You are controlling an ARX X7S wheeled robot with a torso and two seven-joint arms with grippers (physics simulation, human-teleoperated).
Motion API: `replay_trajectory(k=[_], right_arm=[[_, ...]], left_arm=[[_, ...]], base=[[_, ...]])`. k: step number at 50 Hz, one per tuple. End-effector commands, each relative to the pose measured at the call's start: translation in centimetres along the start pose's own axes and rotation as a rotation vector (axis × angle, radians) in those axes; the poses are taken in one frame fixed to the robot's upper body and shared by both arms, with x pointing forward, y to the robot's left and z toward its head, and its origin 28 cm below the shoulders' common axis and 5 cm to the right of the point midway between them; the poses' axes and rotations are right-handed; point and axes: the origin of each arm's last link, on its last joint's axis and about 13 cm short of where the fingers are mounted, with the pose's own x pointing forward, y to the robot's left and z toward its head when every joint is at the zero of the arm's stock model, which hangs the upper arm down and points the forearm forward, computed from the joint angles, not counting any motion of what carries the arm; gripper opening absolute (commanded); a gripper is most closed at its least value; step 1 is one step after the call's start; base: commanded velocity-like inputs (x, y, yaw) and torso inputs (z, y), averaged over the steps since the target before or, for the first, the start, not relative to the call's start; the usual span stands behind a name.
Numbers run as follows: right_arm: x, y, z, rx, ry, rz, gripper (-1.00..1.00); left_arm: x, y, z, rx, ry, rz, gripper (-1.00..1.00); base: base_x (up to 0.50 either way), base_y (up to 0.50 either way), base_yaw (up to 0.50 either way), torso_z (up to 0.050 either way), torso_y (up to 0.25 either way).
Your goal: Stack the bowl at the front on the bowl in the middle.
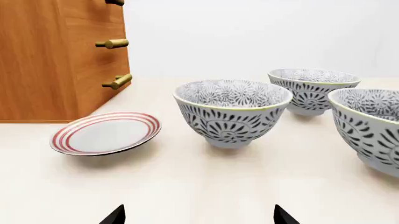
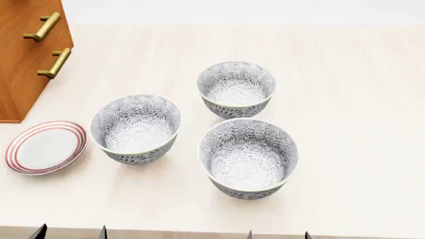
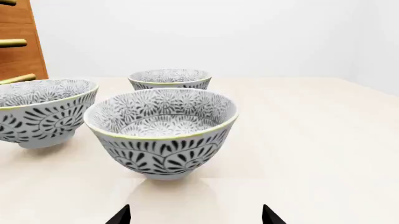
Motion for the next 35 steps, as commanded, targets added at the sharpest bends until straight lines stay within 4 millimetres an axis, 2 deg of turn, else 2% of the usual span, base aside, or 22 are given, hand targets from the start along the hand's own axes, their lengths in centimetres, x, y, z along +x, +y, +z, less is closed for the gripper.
replay_trajectory(k=[1,19,21,22,25,27,35], right_arm=[[-0.1,0.0,0.1,0.0,0.0,0.0,1.0],[0.1,0.1,0.0,-0.016,0.006,-0.017,1.0],[0.1,0.0,0.8,0.062,0.04,0.017,1.0],[0.1,0.0,1.7,0.075,0.043,0.016,1.0],[-0.1,0.2,3.5,0.044,0.028,-0.034,1.0],[0.1,0.1,5.4,0.043,0.017,-0.041,1.0],[0.4,-0.7,10.6,-0.011,-0.026,-0.033,1.0]], left_arm=[[0.0,0.0,0.1,0.0,0.0,0.0,1.0],[0.0,0.0,0.2,-0.037,-0.004,0.019,1.0],[-0.1,0.0,0.8,-0.037,0.021,0.024,1.0],[-0.3,0.2,1.7,-0.064,0.034,0.023,1.0],[-0.4,0.4,3.4,-0.061,0.018,0.02,1.0],[-0.5,0.3,5.2,-0.044,0.008,0.01,1.0],[0.8,0.6,10.3,-0.018,-0.031,0.044,1.0]], base=[[0.0,0.0,0.0,0.0,0.0],[0.0,0.0,0.0,0.0,0.0],[0.0,0.0,0.0,0.0,0.0],[0.0,0.0,0.0,0.0,0.0],[0.0,0.0,0.0,0.0,0.0],[0.0,0.0,0.0,0.0,0.0],[0.0,0.0,0.0,0.0,0.0]])
